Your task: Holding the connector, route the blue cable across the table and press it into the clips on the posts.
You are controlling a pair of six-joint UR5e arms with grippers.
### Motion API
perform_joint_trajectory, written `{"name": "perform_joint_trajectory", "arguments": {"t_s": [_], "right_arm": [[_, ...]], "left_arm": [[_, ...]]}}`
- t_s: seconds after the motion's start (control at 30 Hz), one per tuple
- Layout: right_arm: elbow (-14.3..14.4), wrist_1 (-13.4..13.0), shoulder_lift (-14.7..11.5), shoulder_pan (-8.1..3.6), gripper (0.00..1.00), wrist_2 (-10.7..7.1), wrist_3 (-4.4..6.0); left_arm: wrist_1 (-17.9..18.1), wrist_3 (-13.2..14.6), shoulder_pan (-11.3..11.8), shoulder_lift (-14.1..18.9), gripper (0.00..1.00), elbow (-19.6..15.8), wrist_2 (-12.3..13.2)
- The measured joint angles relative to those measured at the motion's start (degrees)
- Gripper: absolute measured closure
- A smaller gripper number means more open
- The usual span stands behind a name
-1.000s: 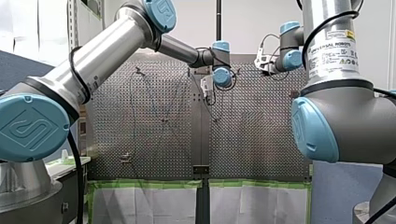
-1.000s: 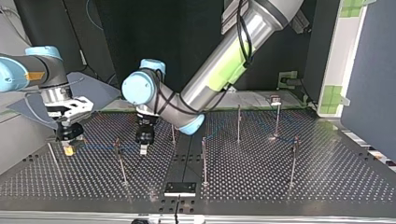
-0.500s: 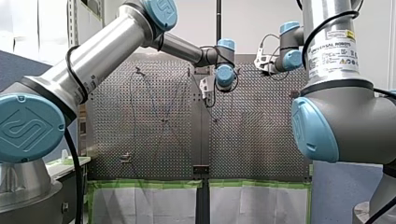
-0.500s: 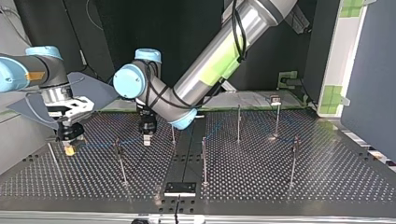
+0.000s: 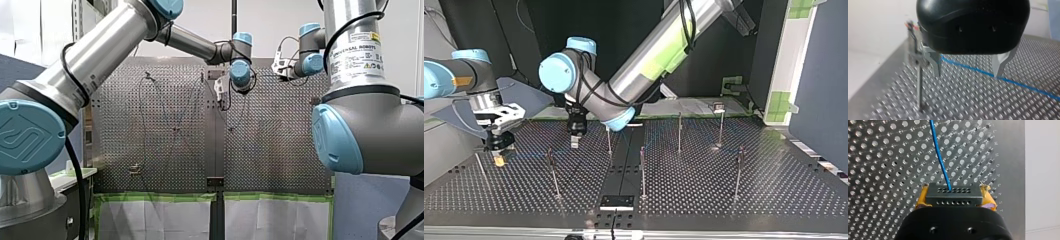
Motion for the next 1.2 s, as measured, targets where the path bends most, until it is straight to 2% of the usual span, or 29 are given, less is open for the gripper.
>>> {"name": "perform_joint_trajectory", "arguments": {"t_s": [0.17,0.73,0.97,1.2], "right_arm": [[0.0,0.2,0.0,0.06,1.0,-0.04,0.0],[0.1,0.3,0.0,0.3,1.0,0.1,-0.06],[0.1,0.3,0.0,0.44,1.0,0.12,-0.22],[0.1,0.3,0.0,0.51,1.0,0.09,-0.26]], "left_arm": [[2.2,-0.1,-0.2,2.2,0.0,-2.2,1.4],[10.6,-5.1,0.6,10.6,0.0,-10.6,1.5],[14.0,-7.3,0.9,14.1,0.0,-14.1,0.1],[17.5,-5.7,1.1,17.6,0.0,-17.6,-2.7]]}}
